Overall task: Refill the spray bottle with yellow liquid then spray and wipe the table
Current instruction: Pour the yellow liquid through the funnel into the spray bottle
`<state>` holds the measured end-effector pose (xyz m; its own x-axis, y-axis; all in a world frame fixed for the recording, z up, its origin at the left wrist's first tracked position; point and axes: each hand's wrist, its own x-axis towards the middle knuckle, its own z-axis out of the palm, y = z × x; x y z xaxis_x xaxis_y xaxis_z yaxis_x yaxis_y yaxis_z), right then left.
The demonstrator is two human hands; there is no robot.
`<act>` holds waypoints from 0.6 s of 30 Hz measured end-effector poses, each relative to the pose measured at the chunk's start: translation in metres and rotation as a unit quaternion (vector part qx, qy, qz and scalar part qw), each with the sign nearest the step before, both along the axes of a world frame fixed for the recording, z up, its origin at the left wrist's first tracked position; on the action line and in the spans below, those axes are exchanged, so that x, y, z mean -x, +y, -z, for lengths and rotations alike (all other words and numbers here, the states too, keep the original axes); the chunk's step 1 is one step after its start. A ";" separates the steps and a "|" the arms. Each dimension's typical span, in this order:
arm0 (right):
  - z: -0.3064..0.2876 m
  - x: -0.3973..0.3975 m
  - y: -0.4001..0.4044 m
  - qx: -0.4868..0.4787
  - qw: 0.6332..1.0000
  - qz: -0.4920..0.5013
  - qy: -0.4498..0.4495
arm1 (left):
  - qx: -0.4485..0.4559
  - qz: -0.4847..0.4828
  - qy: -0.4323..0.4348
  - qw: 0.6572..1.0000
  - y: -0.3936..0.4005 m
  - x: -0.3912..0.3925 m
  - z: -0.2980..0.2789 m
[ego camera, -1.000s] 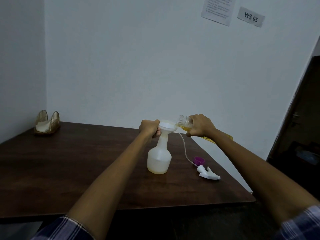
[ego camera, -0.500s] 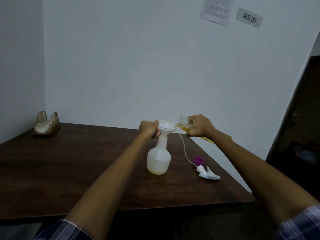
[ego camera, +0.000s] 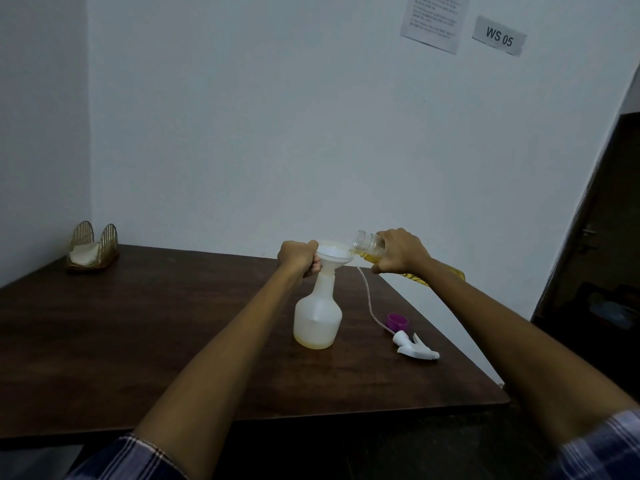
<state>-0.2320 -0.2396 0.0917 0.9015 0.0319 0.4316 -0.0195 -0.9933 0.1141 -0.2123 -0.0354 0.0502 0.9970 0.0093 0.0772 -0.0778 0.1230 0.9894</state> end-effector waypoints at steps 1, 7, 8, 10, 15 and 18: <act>0.000 0.000 0.000 0.000 1.000 0.000 0.000 | -0.001 0.000 0.000 1.000 0.000 0.000 0.000; 0.000 0.001 0.001 -0.002 1.000 -0.002 -0.001 | -0.004 0.002 -0.003 1.000 0.000 0.000 0.000; 0.000 0.001 0.001 -0.001 1.000 -0.002 -0.001 | -0.004 0.000 -0.003 1.000 0.000 0.000 0.000; -0.001 0.001 0.001 0.001 1.000 -0.002 -0.001 | -0.005 0.000 -0.002 1.000 0.001 0.000 0.000; -0.001 0.002 0.002 -0.005 1.000 -0.001 0.001 | 0.001 0.002 -0.002 1.000 0.001 0.001 0.000; -0.001 0.001 0.002 -0.003 1.000 -0.003 0.003 | 0.002 0.003 -0.003 1.000 0.001 0.000 -0.001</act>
